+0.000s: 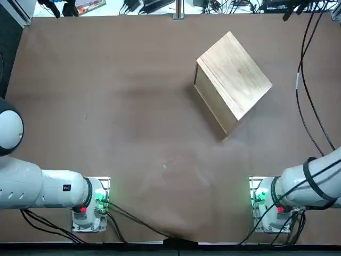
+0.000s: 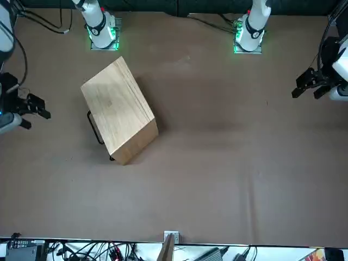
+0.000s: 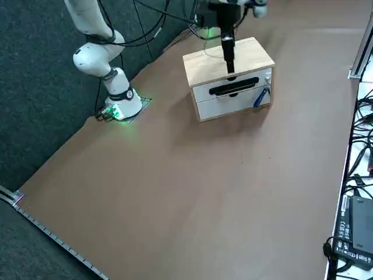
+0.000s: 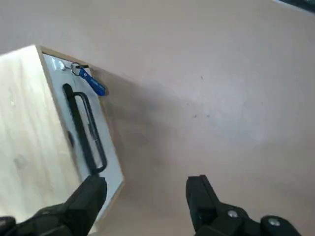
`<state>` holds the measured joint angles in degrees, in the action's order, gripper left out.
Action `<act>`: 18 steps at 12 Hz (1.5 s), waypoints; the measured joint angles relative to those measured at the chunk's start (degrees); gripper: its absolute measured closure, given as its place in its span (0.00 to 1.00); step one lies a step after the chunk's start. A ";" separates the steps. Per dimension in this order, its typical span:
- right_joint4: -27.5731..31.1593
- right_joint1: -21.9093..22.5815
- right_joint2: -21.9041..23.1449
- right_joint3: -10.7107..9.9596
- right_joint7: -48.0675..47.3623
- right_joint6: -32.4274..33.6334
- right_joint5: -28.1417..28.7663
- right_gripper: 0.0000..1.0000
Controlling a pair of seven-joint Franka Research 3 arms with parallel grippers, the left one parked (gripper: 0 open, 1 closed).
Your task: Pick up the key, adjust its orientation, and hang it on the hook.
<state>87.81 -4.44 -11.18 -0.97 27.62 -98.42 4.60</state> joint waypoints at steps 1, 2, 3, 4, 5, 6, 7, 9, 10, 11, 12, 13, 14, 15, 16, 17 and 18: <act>0.00 0.00 1.04 0.02 -2.69 1.17 0.00 0.00; -0.01 0.03 1.95 0.04 -5.51 2.39 0.00 0.00; -0.01 0.07 2.68 0.13 -8.71 3.73 0.00 0.00; -0.03 0.14 3.32 0.30 -11.91 4.81 0.00 0.00; -0.20 0.28 3.74 0.51 -14.88 5.68 -0.04 0.00; -0.67 0.57 4.03 0.69 -17.45 6.51 -0.40 0.00; -1.43 1.06 4.19 0.80 -19.77 7.22 -1.12 0.00; -3.13 2.35 4.28 0.95 -24.04 8.53 -2.37 0.00; -3.83 2.97 4.28 0.98 -25.75 9.22 -2.65 0.00; -4.61 3.68 4.29 1.01 -27.71 10.00 -2.88 0.00; -4.80 3.87 4.38 1.01 -28.31 10.08 -2.95 0.00; -4.78 4.03 4.70 1.01 -29.38 10.21 -3.23 0.00; -4.61 4.17 5.12 1.01 -30.39 10.31 -3.59 0.00; -4.30 4.31 5.62 1.01 -31.00 10.31 -3.76 0.00; -3.87 4.44 6.12 1.01 -31.39 10.31 -3.82 0.00; -3.36 4.54 6.55 1.01 -31.61 10.30 -3.85 0.00; -2.89 4.58 6.86 1.01 -31.72 10.28 -3.87 0.00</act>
<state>84.92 0.14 -4.32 0.04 -4.10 -88.14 0.73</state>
